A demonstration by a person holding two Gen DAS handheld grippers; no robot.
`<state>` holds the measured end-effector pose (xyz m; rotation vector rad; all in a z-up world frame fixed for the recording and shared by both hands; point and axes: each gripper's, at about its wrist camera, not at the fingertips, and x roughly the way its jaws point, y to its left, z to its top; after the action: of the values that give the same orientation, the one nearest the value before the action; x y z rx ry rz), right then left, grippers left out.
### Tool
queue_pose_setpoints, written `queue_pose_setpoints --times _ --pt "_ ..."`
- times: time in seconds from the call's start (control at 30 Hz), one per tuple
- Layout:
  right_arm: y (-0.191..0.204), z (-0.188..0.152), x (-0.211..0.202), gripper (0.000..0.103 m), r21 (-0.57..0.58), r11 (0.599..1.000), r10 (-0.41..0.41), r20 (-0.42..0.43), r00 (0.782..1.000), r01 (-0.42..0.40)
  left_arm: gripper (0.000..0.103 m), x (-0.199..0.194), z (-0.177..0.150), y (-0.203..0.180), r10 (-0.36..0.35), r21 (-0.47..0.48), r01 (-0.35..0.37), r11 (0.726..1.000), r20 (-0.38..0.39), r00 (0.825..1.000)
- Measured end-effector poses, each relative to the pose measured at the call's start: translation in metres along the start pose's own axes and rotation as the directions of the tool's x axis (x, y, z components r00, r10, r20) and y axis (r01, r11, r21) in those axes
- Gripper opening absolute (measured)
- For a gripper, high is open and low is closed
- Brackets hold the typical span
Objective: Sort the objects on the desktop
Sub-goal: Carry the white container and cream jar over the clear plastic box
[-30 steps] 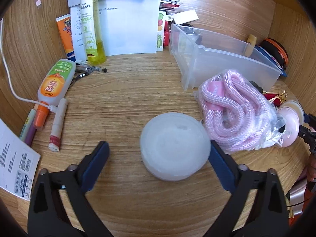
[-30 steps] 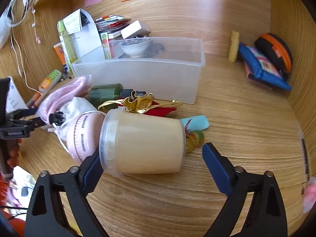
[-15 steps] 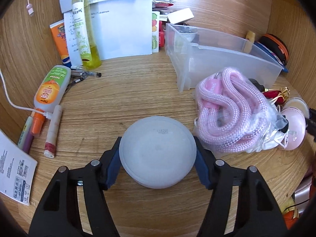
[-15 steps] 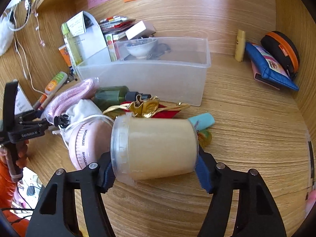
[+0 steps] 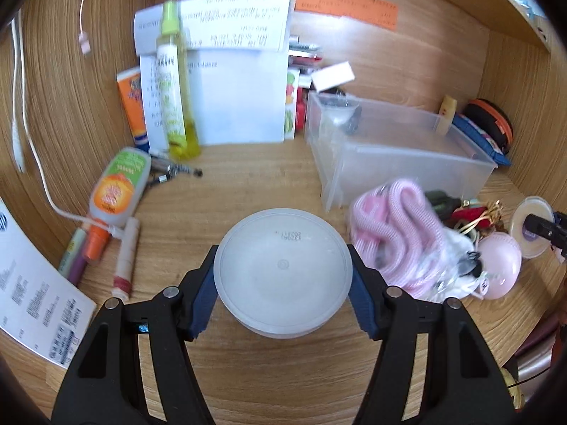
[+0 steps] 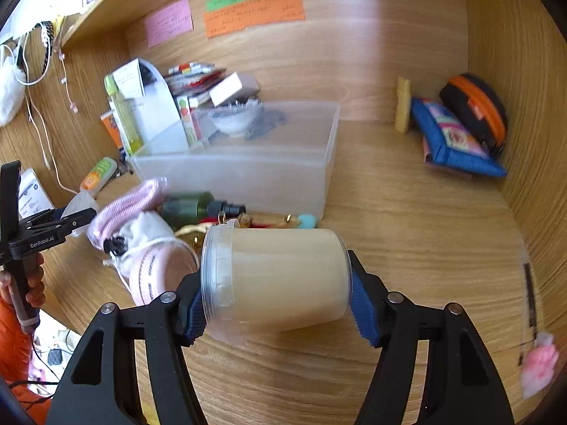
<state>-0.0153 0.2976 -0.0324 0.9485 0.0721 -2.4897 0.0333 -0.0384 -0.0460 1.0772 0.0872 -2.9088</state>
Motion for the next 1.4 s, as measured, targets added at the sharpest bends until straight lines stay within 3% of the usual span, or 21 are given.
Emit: queue_pose_setpoints --times 0.67,1.4 --pt "-0.004 0.074 -0.02 0.063 -0.036 0.996 0.082 0.142 0.987 -0.078 0.065 -0.018 0.059 -0.038 -0.104 0.022 0.102 0.995 0.141 0.985" --pt "0.012 0.145 0.057 0.063 -0.04 0.984 0.174 0.105 0.979 -0.171 0.065 0.023 0.138 -0.074 -0.151 0.058 0.143 0.988 0.176 0.973"
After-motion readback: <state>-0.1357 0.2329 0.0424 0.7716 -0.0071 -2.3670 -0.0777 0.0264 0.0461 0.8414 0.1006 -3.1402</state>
